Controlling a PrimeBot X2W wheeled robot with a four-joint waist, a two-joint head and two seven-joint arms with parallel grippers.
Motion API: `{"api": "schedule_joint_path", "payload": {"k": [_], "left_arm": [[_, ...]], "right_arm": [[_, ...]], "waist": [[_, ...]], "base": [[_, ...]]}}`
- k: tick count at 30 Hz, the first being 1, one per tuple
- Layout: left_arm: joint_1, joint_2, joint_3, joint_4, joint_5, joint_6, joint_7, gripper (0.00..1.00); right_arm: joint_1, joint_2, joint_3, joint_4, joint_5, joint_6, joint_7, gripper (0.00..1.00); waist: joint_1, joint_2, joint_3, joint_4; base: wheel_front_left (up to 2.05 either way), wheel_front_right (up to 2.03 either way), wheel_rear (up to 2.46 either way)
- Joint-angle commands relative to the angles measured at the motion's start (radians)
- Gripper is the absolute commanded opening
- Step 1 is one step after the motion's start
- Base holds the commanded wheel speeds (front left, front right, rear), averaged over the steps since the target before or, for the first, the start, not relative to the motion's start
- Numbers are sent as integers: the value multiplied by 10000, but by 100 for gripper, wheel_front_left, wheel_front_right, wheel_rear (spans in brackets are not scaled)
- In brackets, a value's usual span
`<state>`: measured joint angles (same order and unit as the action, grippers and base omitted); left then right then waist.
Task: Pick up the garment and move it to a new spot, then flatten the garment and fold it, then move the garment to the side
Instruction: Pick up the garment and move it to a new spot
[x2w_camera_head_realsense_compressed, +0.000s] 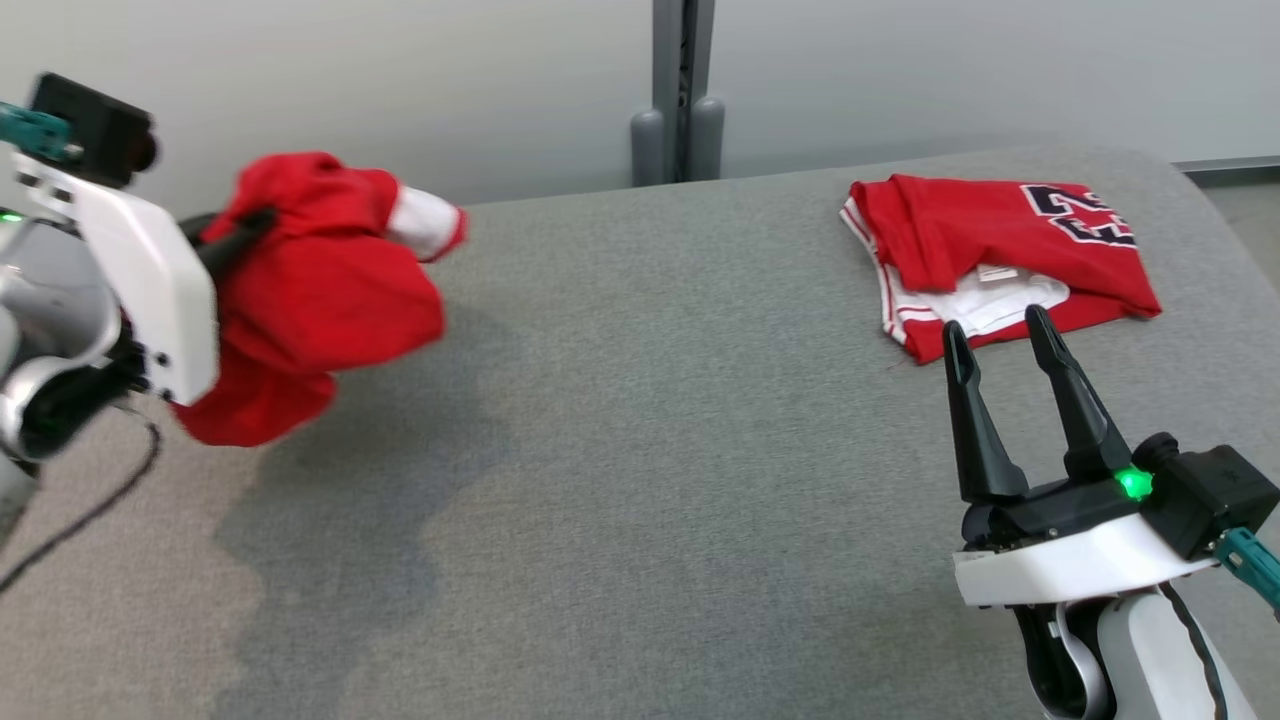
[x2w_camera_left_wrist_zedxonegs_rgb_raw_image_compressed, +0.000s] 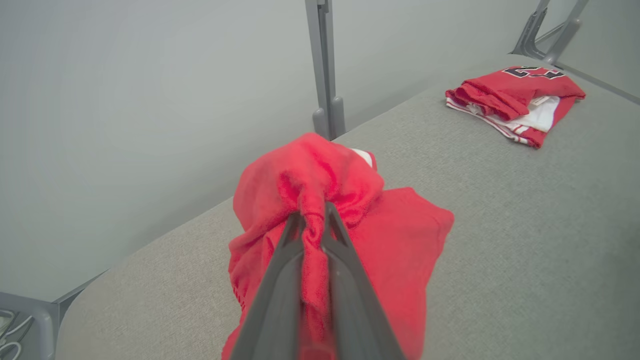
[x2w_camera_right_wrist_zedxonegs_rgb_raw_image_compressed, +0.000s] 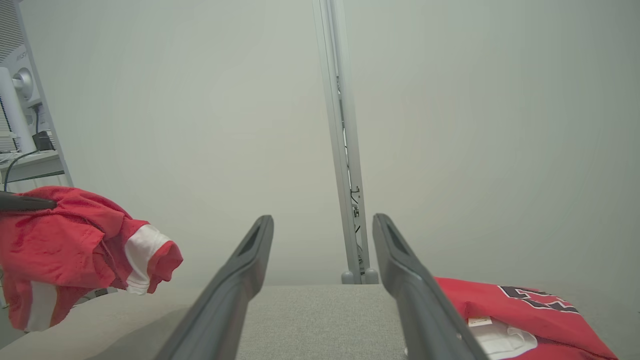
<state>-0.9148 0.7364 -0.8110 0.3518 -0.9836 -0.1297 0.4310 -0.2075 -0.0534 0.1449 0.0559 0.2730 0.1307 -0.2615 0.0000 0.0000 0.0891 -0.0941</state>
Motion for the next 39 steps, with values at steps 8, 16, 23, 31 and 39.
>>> {"api": "schedule_joint_path", "payload": {"k": [8, 16, 23, 31, 39], "left_arm": [[599, -536, -478, -1945, -442, -12, 226, 0], [624, -760, -1594, -3514, 265, -13, -672, 0], [632, -325, -3450, -3686, 433, -12, -1190, 0], [1084, -510, -4561, -3201, 149, -13, -1389, 0], [1438, -895, -4704, -2621, 126, -13, -1400, 100]], "right_arm": [[311, -13, -144, 36, 76, 3, -34, 100], [230, -19, -294, -41, 60, 3, -34, 100], [173, -30, -434, -116, 20, 3, -34, 100], [113, -28, -442, -24, -13, 3, -34, 100], [94, -43, -406, 149, -41, 3, -34, 100]], "waist": [[0, 0, -382, -580], [0, 0, -272, -955], [0, 0, -98, -1104], [0, 0, 57, -952], [0, 0, -25, -700]], "base": [[0, 0, 0], [0, 0, 0], [0, 0, 0], [0, 0, 0], [0, 0, 0]]}}
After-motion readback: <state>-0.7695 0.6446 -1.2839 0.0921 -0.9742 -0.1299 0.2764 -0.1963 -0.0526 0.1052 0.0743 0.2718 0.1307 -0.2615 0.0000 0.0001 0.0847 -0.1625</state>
